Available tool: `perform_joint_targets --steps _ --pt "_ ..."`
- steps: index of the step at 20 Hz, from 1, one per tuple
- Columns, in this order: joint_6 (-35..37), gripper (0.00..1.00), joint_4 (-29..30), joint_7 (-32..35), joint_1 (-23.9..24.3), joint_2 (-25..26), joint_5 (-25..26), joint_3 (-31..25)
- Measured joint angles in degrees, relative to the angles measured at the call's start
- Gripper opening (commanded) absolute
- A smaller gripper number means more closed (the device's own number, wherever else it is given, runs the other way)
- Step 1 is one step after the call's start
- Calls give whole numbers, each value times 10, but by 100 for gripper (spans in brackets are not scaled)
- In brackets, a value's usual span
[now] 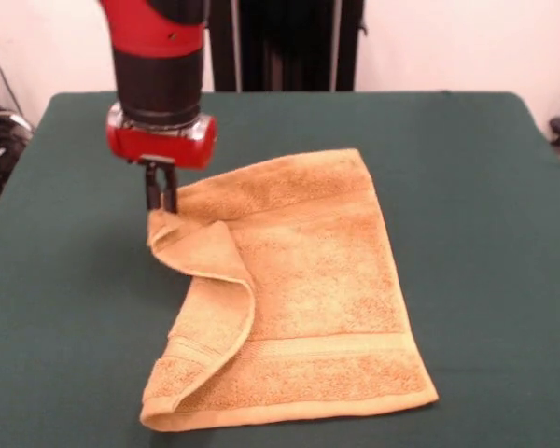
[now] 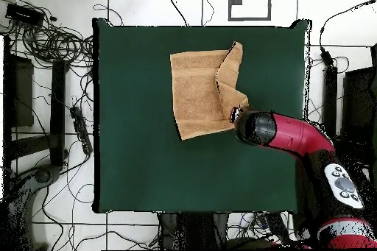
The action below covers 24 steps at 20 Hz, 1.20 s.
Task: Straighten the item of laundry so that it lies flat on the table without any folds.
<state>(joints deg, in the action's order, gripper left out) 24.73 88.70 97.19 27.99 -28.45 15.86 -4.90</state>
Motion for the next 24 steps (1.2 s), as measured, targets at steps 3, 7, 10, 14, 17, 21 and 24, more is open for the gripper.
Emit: perform_joint_targets --steps 3,7,10,14,17,21,24 --pt "0 0 -11 0 7 22 11 0" --pt "-3 0 -13 0 7 41 19 0" --pt "-21 0 -10 0 -3 44 31 4" --pt "-54 0 3 0 -33 33 41 30" --pt "-74 0 18 0 -58 18 41 50" --pt "-80 0 38 0 -75 0 41 61" --pt "-80 0 52 0 -77 -13 41 65"
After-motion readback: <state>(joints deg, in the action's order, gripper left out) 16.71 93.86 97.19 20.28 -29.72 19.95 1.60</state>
